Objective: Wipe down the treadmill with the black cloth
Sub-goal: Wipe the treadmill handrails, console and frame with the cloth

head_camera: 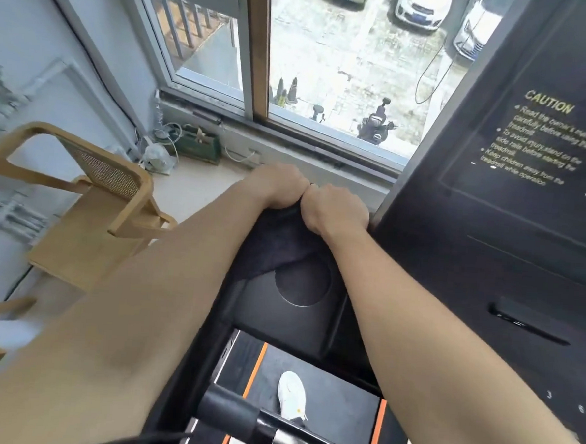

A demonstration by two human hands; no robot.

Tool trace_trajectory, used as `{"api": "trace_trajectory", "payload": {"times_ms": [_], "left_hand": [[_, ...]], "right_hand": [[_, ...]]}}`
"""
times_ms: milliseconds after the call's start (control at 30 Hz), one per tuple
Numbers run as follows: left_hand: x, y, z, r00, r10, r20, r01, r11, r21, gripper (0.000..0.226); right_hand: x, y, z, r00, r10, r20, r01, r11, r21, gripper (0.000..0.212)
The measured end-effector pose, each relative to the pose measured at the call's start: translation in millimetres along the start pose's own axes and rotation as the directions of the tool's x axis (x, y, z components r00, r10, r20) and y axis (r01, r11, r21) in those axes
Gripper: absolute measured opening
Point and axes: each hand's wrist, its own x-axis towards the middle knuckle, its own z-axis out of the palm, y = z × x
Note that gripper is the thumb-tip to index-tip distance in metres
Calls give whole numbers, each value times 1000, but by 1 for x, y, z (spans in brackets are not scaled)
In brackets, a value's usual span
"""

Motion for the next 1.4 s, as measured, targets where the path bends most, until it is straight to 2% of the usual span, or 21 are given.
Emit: {"api": "trace_trajectory", "payload": {"times_ms": [33,100,133,200,233,300,367,433,500,600,800,933,1033,1100,1200,1267,1333,1400], "left_hand": [[5,2,-6,998,-8,66,5,999,37,43],[-2,5,-8,999,8,37,-11,996,85,43],[-14,6,-7,999,10,-31,-9,998,62,44],[-44,11,11,973,45,-226,-52,998,-25,44],[-58,14,22,932,86,-352,-81,996,29,45],[-82,17,44,883,174,-436,-82,971,223,50],[-100,18,64,935,129,-329,-56,974,222,59],[-123,23,80,966,26,-258,11,990,142,62],[-159,36,88,959,-31,-281,54,996,74,60],[-196,44,91,956,-40,-290,57,997,49,59],[-149,27,84,964,-43,-261,57,997,47,61],[-104,18,60,948,49,-314,-28,997,72,57],[-113,19,47,924,59,-379,-119,984,-135,50],[-137,20,54,917,-60,-394,-59,957,-283,53],[-180,19,79,932,-171,-320,13,897,-441,55],[-204,23,93,928,-179,-326,31,911,-412,56],[-212,27,103,917,-173,-359,62,952,-300,57],[-210,34,105,915,-169,-366,94,973,-213,55]], "right_hand": [[6,-1,-3,998,36,56,-39,998,44,49],[-2,-2,-1,999,35,-12,-36,999,-39,48],[-13,-4,3,994,10,-106,-20,995,-98,50],[-42,-5,13,979,2,-205,-21,996,-90,52],[-53,-4,20,971,-2,-239,-15,998,-69,49],[-74,-1,31,966,-3,-257,-9,999,-46,59],[-99,-3,39,977,0,-213,-6,1000,-26,71],[-130,-6,48,982,-2,-186,-1,1000,-18,74],[-165,-10,59,981,-19,-195,17,1000,-8,72],[-197,-16,68,979,-33,-199,33,999,-3,71],[-148,-19,51,983,15,-185,-8,999,43,76],[-88,-3,28,985,-108,-136,113,993,31,74],[-72,-6,21,961,-250,-118,247,968,-38,72],[-84,-13,27,939,-329,-97,322,943,-78,71],[-119,-27,41,913,-405,-59,403,915,-34,71],[-144,-26,48,898,-439,-44,438,899,-31,71],[-163,-15,51,895,-442,-64,438,897,-61,72],[-173,-2,50,928,-356,-112,348,934,-81,71]]}}
